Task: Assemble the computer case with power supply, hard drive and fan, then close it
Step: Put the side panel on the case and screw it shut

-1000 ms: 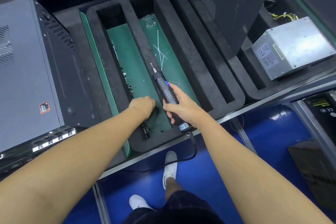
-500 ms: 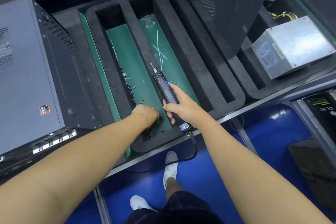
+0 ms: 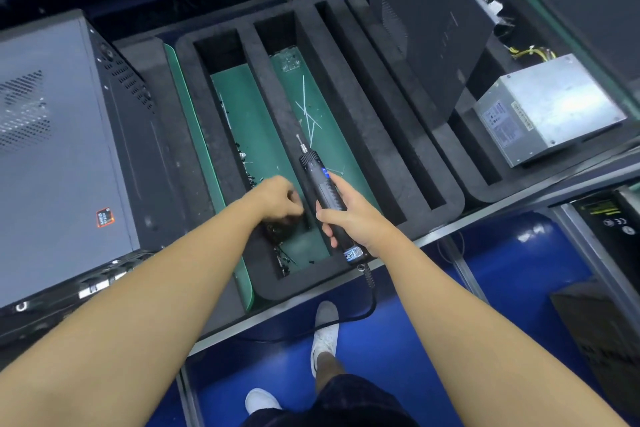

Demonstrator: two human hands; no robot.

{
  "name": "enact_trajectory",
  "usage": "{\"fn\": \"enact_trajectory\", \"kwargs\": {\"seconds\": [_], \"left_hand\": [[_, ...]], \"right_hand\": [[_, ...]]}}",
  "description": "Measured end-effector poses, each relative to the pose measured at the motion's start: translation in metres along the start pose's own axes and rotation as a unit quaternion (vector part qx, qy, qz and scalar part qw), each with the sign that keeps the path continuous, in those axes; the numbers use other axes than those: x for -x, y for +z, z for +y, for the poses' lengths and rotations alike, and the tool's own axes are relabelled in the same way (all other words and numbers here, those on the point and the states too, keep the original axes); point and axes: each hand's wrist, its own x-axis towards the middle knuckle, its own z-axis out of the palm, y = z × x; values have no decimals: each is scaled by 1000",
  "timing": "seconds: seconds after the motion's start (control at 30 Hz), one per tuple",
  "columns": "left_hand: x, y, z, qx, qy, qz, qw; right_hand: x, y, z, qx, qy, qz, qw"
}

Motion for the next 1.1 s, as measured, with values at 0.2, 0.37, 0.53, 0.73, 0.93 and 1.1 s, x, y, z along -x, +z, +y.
{"fn": "enact_trajectory", "kwargs": {"seconds": [0.2,0.37,0.53,0.73,0.93,1.1], "left_hand": [[29,-13,0,620,-9,153,770],[64,-23,11,757,67,153,632],[109,-33,13,778,108,103,611],[169,-24,-7,811,165,36,561],[224,-13,-42,788,220,1,576],[260,-9,-70,750,272,-15,603]], "right_hand": [[27,7,-8,5,-32,-43,999],[54,34,-27,62,-46,-61,995],[93,66,-36,114,-67,-53,990],[148,115,-28,131,-103,-31,986],[191,163,-8,121,-128,-28,984],[214,194,5,106,-134,-41,984]]}}
